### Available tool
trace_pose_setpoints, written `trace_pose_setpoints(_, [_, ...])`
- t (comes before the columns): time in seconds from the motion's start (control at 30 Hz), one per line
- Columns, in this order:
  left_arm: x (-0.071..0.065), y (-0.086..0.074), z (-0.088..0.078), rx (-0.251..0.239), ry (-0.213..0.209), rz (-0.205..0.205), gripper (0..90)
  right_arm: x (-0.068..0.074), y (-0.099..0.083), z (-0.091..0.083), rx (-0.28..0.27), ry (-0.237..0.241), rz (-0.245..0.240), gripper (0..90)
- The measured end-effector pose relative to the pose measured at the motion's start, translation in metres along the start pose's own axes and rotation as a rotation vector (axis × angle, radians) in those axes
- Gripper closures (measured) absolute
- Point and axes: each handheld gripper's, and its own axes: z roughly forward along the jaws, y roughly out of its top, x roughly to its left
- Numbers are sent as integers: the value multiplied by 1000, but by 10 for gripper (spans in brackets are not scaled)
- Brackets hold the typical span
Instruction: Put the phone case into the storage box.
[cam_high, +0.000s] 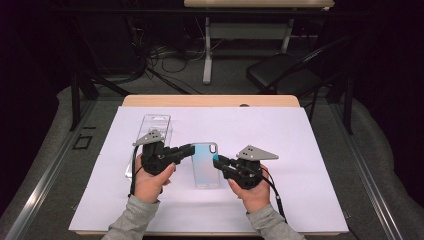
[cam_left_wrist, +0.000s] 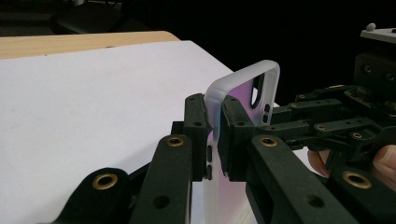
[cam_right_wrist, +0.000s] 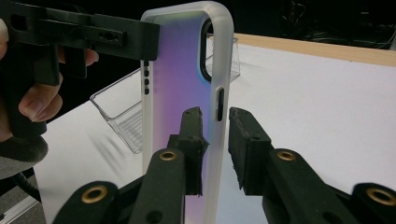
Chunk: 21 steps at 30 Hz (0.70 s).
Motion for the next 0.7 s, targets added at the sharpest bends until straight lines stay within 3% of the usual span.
trace_pose_setpoints(0.33, [4, 1, -3, -9, 13, -6, 832, 0, 1, -1, -4, 11, 15, 653])
trace_pose_setpoints(0.53, [8, 1, -6, -19, 26, -14, 832, 0, 1, 1, -6, 11, 17, 522])
trace_pose_setpoints(0.7, [10, 2, -9, -25, 37, -14, 832, -2, 1, 1, -18, -5, 15, 477])
